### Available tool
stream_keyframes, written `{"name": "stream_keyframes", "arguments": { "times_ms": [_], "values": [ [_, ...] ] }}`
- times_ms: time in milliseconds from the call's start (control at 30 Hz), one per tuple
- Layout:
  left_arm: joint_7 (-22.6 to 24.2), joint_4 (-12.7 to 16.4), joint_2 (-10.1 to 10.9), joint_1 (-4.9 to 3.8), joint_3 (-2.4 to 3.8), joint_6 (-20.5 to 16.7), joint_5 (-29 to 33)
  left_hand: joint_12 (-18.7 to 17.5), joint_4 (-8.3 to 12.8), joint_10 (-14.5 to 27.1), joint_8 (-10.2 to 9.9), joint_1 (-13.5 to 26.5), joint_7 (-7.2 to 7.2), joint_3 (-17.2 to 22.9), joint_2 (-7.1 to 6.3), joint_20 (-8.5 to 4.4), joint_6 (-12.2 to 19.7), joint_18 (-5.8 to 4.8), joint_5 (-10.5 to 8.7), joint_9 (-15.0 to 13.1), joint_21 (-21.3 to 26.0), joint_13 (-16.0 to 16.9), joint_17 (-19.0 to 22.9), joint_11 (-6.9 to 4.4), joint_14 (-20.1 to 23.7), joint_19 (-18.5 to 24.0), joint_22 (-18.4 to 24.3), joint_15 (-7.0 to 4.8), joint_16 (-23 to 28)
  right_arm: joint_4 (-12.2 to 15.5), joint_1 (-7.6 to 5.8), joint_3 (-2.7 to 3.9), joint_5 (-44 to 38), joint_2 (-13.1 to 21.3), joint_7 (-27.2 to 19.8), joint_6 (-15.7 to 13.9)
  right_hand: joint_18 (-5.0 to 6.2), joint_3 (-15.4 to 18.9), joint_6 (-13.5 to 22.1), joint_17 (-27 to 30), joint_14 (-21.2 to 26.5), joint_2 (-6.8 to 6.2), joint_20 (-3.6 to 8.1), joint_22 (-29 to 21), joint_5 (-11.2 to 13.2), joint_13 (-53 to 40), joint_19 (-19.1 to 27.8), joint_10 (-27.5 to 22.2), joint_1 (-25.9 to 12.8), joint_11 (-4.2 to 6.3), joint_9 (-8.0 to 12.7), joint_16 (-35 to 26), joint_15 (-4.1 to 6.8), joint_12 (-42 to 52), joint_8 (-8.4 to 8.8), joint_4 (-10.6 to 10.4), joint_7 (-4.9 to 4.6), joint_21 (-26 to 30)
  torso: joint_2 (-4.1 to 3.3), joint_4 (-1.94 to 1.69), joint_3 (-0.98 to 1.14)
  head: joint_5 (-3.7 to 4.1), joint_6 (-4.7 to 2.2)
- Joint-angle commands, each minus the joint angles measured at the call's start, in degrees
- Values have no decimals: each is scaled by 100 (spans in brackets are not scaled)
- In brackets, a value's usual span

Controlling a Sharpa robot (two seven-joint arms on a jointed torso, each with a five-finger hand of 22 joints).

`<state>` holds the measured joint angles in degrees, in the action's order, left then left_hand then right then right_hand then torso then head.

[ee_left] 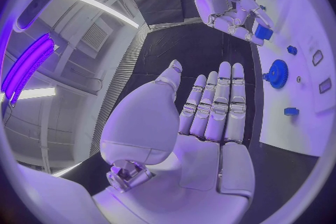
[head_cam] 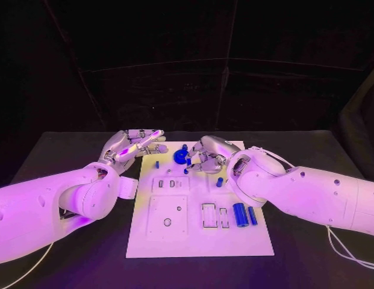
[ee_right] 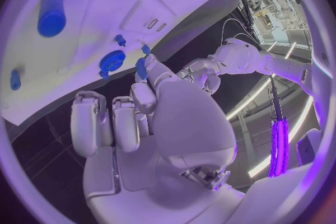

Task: Assemble the parts on the task board

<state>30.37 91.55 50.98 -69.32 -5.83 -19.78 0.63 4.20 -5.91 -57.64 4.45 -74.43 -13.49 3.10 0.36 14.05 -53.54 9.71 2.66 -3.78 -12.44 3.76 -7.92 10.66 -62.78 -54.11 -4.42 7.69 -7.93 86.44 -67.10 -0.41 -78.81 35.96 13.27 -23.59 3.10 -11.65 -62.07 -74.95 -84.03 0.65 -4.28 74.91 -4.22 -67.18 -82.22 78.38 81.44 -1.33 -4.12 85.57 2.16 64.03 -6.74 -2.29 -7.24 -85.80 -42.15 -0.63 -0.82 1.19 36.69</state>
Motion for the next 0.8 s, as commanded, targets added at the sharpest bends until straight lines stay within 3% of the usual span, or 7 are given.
{"name": "stream_keyframes", "arguments": {
  "times_ms": [33,233,433,800],
  "values": [
    [8,-9,-8,-17,6,72,-24,-19,35,-4,-21,-9,-12,-1,51,-2,-7,81,10,-5,38,-1,-6,-9,-29,-26,6,3,37,-62,38,-27,-368,-130,313,175,-62,-29,-186,-559,-397,-15,17,411,-29,3,14,-56,-83,4,-14,-30,32,-42,-8,-15,116,-3,0,15,2,-60,18],
    [5,-25,-22,-26,6,67,-24,-17,39,-11,-20,-9,-10,-2,53,-3,-12,82,10,-6,38,0,-8,-11,-33,-29,7,1,38,-188,158,-53,-562,-359,291,335,-64,-39,-176,-550,-396,-63,17,418,-69,-10,9,-45,-147,1,-6,-38,31,-31,8,-20,111,-4,-5,8,10,-91,51],
    [4,-28,-27,-29,6,64,-24,-16,40,-12,-20,-9,-9,-2,53,-3,-13,82,10,-6,39,0,-8,-12,-33,-29,7,1,39,-265,256,-59,-747,-517,298,424,-64,-41,-172,-551,-396,-80,17,420,-81,-10,8,-45,-169,0,-3,-38,30,-32,14,-21,109,-5,0,1,5,-126,89],
    [0,-18,-22,-34,6,66,-24,-16,40,-12,-20,-9,-9,-2,53,-3,-13,82,10,-6,39,0,-8,-12,-33,-29,7,1,39,-370,312,-61,-894,-654,347,542,-62,-43,-169,-547,-396,-99,17,411,-94,-10,14,-45,-188,-1,-1,-41,29,-34,19,-20,108,-1,-1,9,4,-171,128]
  ]
}}
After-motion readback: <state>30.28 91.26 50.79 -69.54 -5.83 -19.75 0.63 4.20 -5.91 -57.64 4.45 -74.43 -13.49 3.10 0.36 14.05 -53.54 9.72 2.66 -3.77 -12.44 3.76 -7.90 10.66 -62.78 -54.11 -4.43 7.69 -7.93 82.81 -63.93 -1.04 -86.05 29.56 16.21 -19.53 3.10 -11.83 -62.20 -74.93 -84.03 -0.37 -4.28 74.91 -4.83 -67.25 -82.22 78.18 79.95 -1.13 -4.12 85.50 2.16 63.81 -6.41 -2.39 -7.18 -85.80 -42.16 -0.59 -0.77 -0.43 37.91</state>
